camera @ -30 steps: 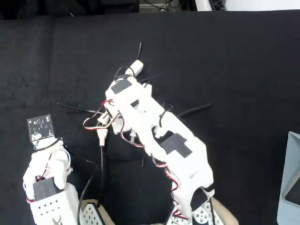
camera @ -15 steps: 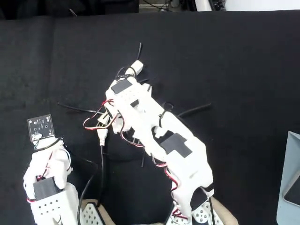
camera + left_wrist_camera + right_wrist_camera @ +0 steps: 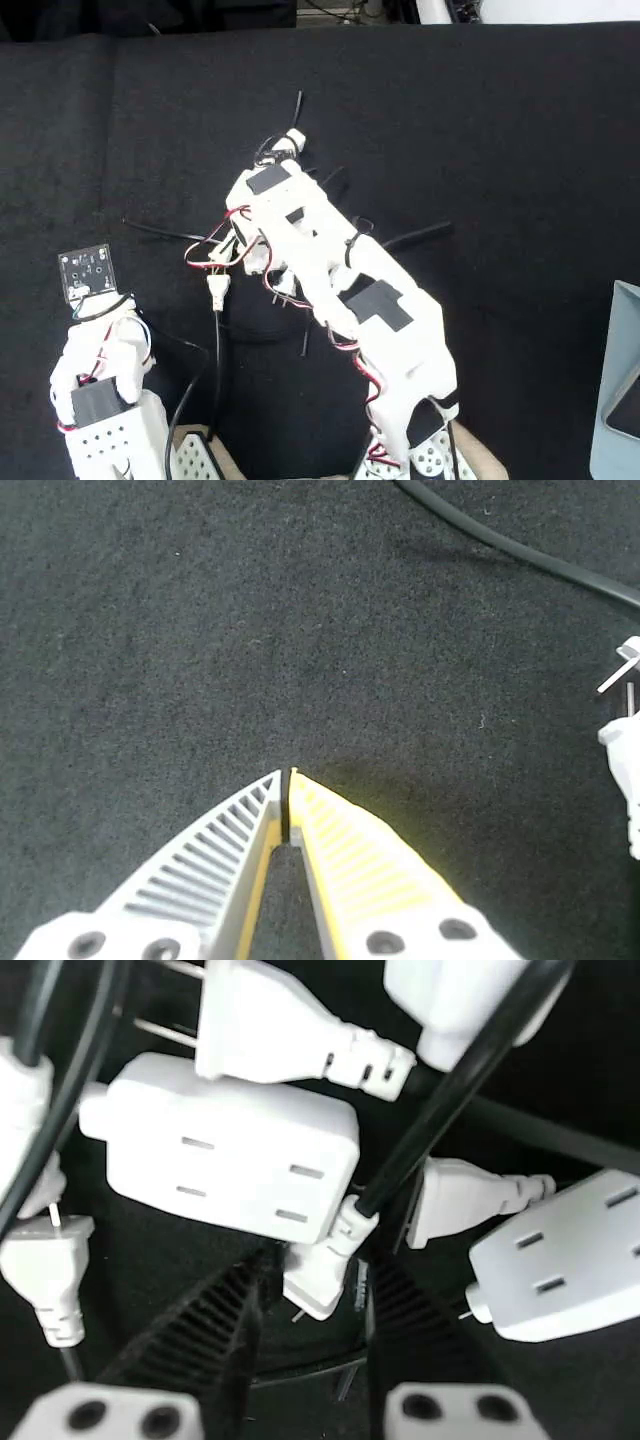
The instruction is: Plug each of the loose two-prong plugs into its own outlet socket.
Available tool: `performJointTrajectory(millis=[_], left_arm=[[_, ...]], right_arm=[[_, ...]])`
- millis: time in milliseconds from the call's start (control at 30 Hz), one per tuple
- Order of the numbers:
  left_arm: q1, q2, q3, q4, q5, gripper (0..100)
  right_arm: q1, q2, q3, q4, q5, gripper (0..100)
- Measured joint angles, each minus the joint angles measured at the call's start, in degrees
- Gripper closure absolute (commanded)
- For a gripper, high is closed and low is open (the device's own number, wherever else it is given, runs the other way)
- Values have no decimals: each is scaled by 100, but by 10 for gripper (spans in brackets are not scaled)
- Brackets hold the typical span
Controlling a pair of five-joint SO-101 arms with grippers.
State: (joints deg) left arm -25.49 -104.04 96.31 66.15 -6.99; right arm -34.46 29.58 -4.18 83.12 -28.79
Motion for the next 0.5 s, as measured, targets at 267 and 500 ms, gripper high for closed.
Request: performJointTrajectory(millis=[267, 500], left_arm=[[0, 0, 0, 0, 0, 970], [0, 0, 0, 0, 0, 970]], right_arm=[[9, 598, -457, 62, 0, 889], [26, 765, -862, 422, 0, 982]])
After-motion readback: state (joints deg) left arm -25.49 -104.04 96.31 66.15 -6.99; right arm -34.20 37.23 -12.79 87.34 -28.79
